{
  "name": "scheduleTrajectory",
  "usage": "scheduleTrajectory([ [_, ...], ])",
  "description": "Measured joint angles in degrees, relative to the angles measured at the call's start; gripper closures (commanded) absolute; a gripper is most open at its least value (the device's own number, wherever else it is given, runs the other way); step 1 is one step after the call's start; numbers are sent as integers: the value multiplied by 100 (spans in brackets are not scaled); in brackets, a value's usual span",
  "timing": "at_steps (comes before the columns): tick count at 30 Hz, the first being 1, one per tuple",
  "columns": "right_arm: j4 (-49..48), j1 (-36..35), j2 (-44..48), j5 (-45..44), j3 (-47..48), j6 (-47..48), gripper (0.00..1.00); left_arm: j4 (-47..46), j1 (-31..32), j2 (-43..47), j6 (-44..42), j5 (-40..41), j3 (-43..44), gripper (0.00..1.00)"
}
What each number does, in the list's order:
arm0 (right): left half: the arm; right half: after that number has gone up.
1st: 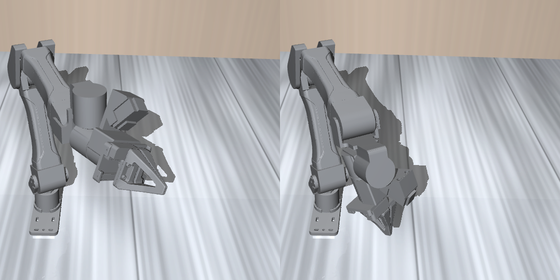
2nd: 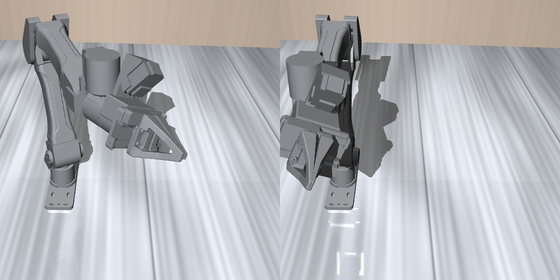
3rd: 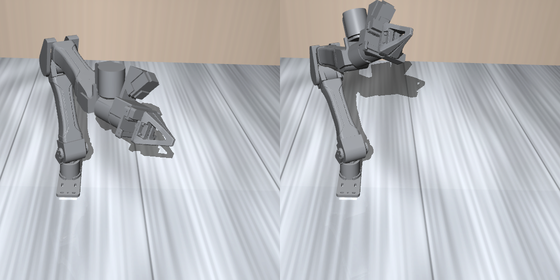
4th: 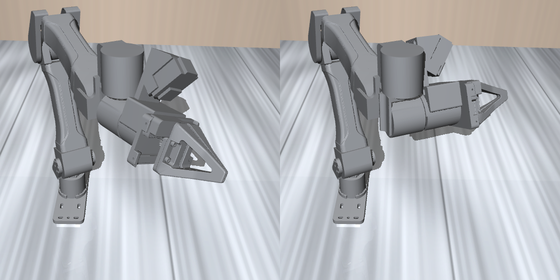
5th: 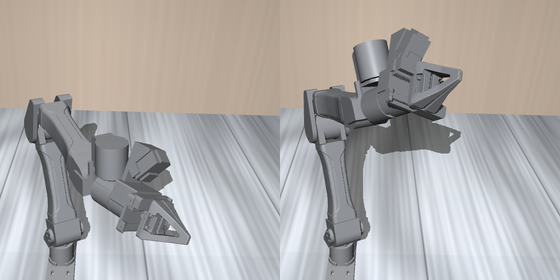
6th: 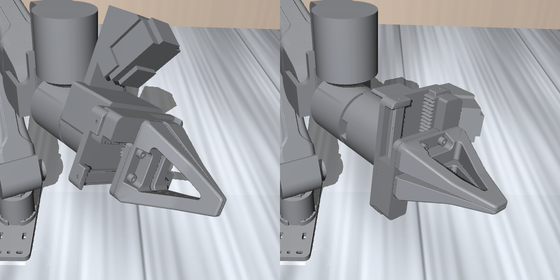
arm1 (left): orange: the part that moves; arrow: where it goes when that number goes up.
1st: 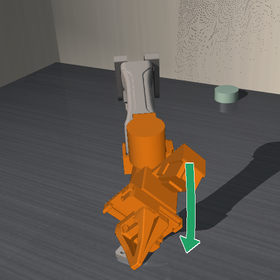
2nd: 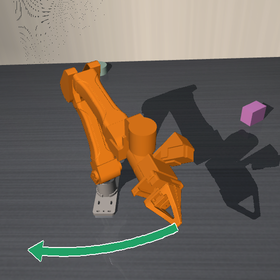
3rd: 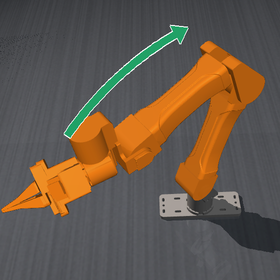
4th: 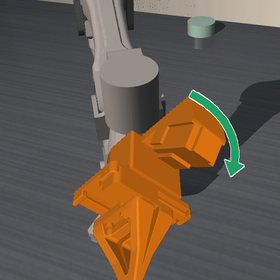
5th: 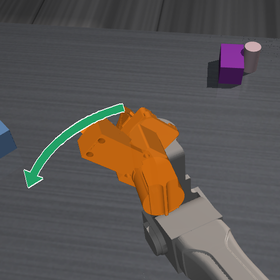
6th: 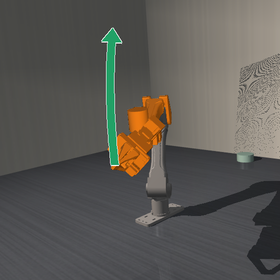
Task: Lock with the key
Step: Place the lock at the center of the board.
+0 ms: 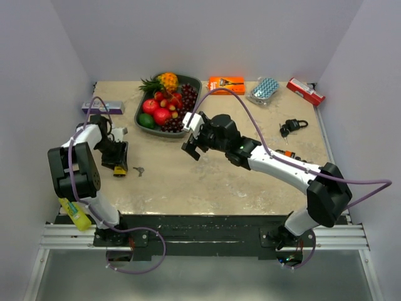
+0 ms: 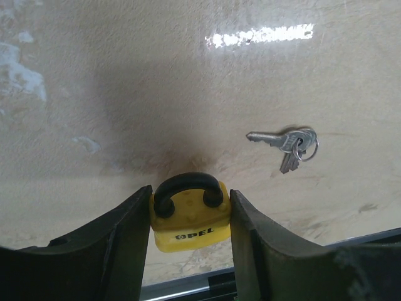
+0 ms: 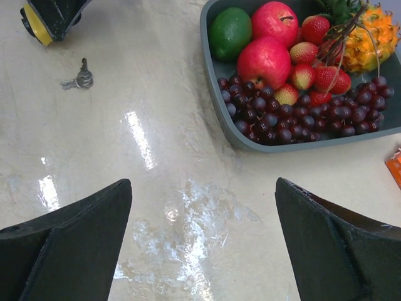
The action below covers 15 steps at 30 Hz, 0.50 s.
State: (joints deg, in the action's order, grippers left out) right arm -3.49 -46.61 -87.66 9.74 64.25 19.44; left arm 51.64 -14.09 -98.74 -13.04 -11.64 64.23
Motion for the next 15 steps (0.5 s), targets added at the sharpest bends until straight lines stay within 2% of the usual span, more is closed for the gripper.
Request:
scheduleTrajectory([
  [5, 7, 66, 87, -7, -59, -13, 1, -116, 114, -267, 55, 122, 0, 98],
  [8, 7, 101, 118, -15, -85, -20, 1, -149, 149, -328, 111, 192, 0, 91],
  [9, 9, 111, 118, -17, -90, -24, 1, -153, 153, -332, 149, 208, 0, 83],
  [14, 20, 157, 118, -20, -96, -35, 1, -177, 173, -348, 219, 245, 0, 60],
  [15, 24, 166, 118, -20, -96, -35, 1, -181, 175, -350, 245, 256, 0, 50],
])
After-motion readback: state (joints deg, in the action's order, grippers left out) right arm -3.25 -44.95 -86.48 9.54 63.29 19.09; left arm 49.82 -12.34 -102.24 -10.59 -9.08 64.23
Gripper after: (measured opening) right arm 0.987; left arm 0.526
